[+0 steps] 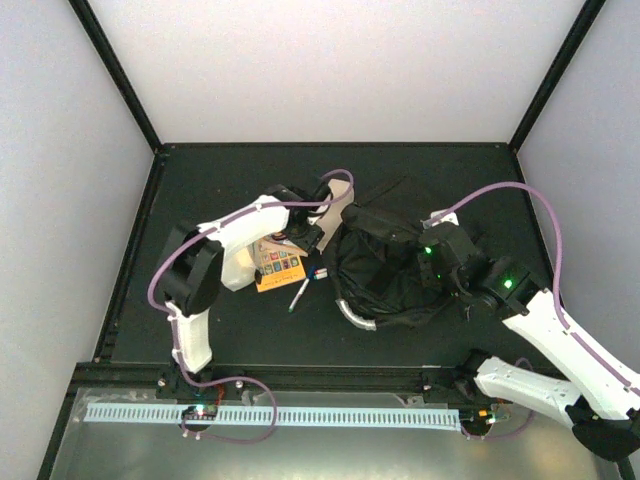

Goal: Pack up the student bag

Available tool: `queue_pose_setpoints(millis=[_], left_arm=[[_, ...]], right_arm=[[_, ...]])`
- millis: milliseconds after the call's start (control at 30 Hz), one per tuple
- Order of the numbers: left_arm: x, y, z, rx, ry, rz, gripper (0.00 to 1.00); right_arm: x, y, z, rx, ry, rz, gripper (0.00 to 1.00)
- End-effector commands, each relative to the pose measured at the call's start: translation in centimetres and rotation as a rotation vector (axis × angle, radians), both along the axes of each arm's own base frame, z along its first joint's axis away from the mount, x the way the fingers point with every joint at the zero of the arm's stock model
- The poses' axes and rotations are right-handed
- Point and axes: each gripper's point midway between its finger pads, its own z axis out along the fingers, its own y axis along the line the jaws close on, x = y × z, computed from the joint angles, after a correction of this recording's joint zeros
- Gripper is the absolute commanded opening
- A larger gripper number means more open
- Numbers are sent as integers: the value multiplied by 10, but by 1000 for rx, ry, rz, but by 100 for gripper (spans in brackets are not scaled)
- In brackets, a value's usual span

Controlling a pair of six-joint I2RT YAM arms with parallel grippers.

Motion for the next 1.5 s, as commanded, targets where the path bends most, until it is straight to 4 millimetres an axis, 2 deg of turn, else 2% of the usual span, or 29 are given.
queue_pose_setpoints(millis=[0, 233, 533, 700, 867, 1033, 1100, 1167, 1200, 1233, 1300, 1467], left_arm=[[5, 5, -6, 140, -1, -31, 74], [-4, -10, -30, 174, 80, -94, 83], [1, 17, -47, 353, 58, -17, 93], [3, 23, -56, 400, 55, -14, 91], [-6, 16, -72, 395, 84, -73, 89], [-11, -7, -80, 285, 103, -132, 90], [-10, -7, -84, 282, 116, -121, 86], [-6, 1, -85, 313, 114, -82, 74], [-4, 7, -84, 344, 101, -62, 65], [0, 14, -80, 382, 71, -38, 57], [8, 24, -68, 443, 3, 3, 46], [21, 23, -26, 416, -159, 46, 31]], right_arm=[[6, -7, 25, 59, -81, -59, 7], [6, -5, 25, 63, -78, -52, 8], [6, -2, 25, 75, -74, -39, 8], [6, 0, 27, 85, -73, -35, 8], [6, 1, 28, 90, -74, -31, 8], [6, 4, 29, 100, -72, -23, 8], [6, 5, 30, 103, -71, -20, 8], [6, 4, 31, 103, -72, -21, 8], [5, 4, 32, 102, -74, -19, 8], [5, 3, 33, 103, -77, -20, 8], [5, 3, 32, 103, -77, -19, 8], [6, 5, 31, 103, -72, -16, 8]])
